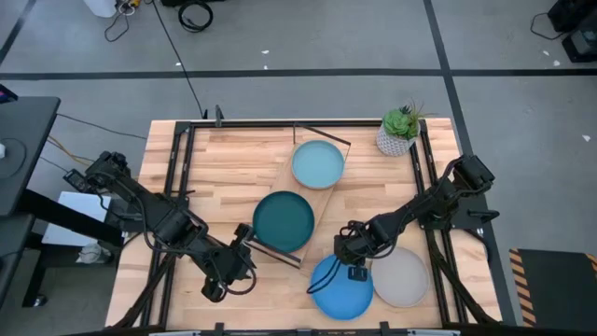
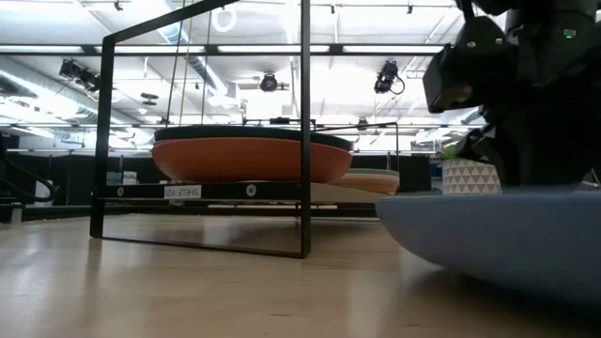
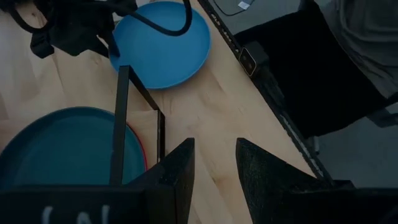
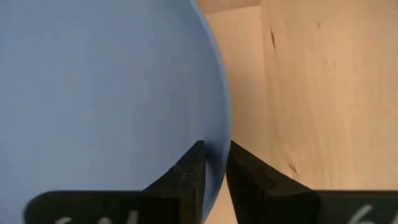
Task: Place and stack plates onto a shelf
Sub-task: Stack the blue plate on top of the dark green plate on the shelf
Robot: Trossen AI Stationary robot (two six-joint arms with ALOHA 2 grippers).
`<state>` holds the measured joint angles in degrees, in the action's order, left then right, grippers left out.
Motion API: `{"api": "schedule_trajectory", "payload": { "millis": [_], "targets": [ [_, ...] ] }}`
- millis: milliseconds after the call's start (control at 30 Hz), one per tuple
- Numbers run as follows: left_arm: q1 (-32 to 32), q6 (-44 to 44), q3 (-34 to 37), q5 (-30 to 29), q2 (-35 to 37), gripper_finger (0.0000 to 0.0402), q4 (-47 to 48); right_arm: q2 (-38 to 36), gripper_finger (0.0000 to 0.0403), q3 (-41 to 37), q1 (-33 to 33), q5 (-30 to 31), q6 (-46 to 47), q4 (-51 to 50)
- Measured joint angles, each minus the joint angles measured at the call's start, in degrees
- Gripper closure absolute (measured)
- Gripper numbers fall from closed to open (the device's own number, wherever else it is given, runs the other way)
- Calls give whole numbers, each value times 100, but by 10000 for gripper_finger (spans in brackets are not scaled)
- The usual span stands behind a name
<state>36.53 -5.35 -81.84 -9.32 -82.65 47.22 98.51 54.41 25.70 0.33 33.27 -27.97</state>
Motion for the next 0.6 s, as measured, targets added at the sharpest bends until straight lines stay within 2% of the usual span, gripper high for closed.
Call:
{"api": "schedule_trajectory", "payload": {
  "millis": [200,433,600],
  "targets": [
    [2,-6,0,-1,0,276,17,31,389,22,-200,-114,-301,60],
    [2,-12,0,-2,0,276,4,-105,389,1,-370,-89,-505,-15],
    [1,9,0,-18,0,276,8,-523,390,-7,-502,-203,-902,-203]
  ]
}}
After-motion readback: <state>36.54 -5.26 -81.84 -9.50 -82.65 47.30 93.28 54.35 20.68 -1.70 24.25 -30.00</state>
